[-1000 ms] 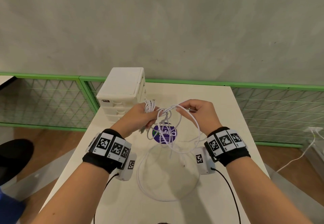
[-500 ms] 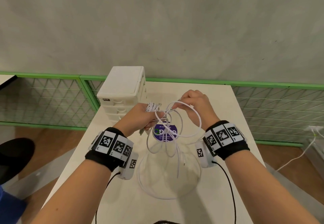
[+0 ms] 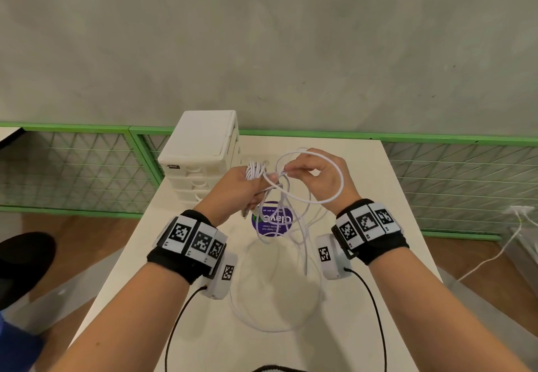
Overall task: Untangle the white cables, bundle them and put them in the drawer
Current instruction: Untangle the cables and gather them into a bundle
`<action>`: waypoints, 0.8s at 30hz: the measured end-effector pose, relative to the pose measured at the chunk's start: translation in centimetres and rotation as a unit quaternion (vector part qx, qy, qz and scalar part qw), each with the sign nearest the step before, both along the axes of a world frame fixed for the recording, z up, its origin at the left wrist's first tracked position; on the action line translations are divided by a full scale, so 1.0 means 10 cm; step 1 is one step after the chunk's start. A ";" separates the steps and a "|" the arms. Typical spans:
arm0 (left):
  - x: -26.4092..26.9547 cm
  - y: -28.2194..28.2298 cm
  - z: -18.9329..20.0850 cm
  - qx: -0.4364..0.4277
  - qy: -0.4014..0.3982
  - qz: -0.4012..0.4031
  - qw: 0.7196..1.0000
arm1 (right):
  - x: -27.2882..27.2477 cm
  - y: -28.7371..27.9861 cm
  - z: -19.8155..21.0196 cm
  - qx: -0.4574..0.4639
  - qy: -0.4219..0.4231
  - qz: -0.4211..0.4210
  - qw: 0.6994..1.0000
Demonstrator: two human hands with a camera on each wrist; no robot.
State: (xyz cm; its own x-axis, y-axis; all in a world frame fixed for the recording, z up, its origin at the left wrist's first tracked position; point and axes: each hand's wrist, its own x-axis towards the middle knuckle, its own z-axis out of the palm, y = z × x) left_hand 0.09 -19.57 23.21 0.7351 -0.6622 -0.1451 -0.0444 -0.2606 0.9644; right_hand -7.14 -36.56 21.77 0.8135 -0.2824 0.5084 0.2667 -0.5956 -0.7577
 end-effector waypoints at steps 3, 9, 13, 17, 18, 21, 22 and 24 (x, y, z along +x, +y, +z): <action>0.03 -0.01 -0.02 0.012 -0.027 0.018 0.999 | 0.01 0.03 0.01 0.030 -0.002 -0.024 0.999; -0.01 -0.03 -0.03 -0.004 -0.023 0.005 1.000 | 0.09 0.08 -0.06 0.000 0.047 0.011 0.999; 0.00 -0.02 -0.06 0.016 -0.023 0.030 0.999 | 0.05 0.11 -0.09 0.009 0.045 0.035 0.998; 0.07 0.02 -0.02 0.028 -0.045 0.046 0.998 | 0.01 -0.01 -0.15 -0.015 0.038 0.015 0.999; 0.09 0.04 -0.01 0.036 -0.054 0.047 0.997 | -0.01 -0.05 -0.16 -0.017 0.044 -0.002 0.999; 0.14 0.04 -0.03 0.076 -0.089 0.046 0.992 | -0.02 -0.08 -0.14 -0.024 0.054 -0.022 0.998; 0.15 0.02 -0.05 0.093 -0.099 0.044 0.990 | -0.02 -0.06 -0.12 -0.034 0.052 -0.022 0.998; 0.15 0.00 -0.05 0.118 -0.119 0.034 0.985 | 0.00 -0.02 -0.07 -0.068 0.058 -0.015 0.996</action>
